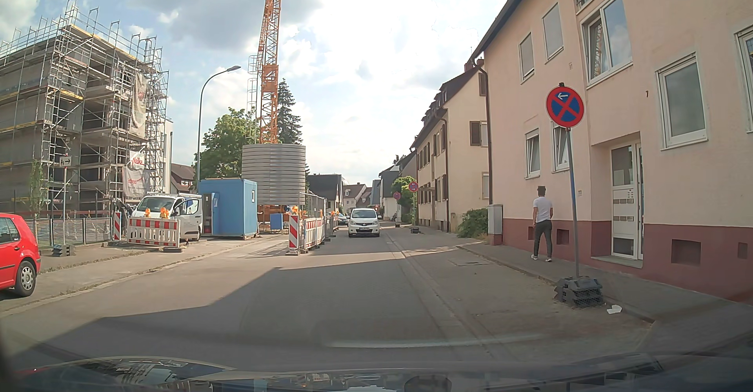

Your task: Follow the waypoints while adhering to traffic rules and regulations

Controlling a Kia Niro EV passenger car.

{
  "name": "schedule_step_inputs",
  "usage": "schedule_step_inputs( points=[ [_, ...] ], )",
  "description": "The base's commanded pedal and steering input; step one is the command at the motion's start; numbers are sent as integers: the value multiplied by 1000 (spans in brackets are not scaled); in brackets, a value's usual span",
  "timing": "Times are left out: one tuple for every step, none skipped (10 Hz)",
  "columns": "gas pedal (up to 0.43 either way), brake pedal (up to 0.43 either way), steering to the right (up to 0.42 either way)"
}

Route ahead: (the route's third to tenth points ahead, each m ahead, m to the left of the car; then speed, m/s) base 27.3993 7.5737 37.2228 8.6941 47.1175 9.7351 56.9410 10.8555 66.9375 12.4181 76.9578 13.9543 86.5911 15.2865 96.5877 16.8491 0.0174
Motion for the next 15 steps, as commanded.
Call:
schedule_step_inputs(
  points=[
    [0, 195, -80],
    [0, 195, -80],
    [0, 195, -80],
    [0, 195, -81],
    [0, 195, -81],
    [0, 195, -81],
    [0, 195, -81],
    [0, 195, -81],
    [0, 195, -81],
    [0, 195, -81],
    [0, 195, -81],
    [0, 195, -81],
    [0, 195, -81],
    [0, 195, -81],
    [0, 195, -82]
  ],
)
